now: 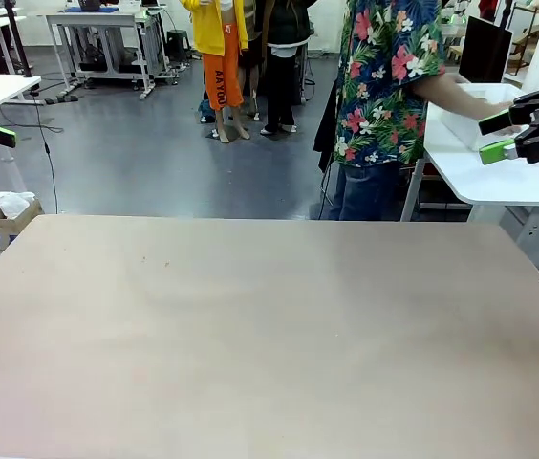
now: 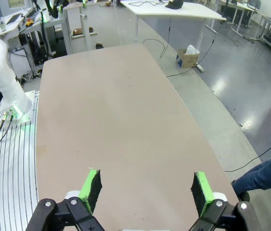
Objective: Stack the cups and store them in the basket.
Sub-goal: Place the stack of Reusable plastic cups into the Pantry Basket.
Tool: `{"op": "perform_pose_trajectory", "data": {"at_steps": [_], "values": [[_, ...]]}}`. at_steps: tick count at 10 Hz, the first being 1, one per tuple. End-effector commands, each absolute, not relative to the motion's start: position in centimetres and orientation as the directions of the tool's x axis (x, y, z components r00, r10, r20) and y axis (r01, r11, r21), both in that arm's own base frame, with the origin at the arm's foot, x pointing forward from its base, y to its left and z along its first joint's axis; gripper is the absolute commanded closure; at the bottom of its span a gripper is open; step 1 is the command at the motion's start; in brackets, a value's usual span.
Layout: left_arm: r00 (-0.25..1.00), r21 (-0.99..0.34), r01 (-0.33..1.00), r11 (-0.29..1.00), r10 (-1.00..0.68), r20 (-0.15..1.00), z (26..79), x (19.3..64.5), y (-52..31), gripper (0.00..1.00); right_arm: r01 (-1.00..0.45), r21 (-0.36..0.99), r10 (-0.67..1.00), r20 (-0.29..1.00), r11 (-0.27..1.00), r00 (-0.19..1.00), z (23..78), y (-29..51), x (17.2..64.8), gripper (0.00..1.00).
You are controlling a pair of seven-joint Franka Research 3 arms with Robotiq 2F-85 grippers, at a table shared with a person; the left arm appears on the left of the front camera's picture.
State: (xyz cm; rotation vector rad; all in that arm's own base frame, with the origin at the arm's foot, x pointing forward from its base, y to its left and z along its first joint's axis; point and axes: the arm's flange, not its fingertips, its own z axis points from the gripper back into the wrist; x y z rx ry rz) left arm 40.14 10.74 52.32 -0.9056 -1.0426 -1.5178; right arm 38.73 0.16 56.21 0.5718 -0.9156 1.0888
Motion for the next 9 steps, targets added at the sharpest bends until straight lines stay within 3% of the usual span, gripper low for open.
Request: {"op": "perform_pose_trajectory", "data": {"at_steps": [1,9], "values": [[-0.167,0.148,0.986,-0.080,-0.338,0.926,52.39,39.89,10.57,0.00,-0.926,-0.043,0.478,0.865,0.376,0.155,56.50,0.20,38.89,0.00],[-0.167,0.148,0.986,-0.080,-0.338,0.926,52.39,39.89,10.57,0.00,-0.926,-0.043,0.478,0.865,0.376,0.155,56.50,0.20,38.89,0.00]]}}
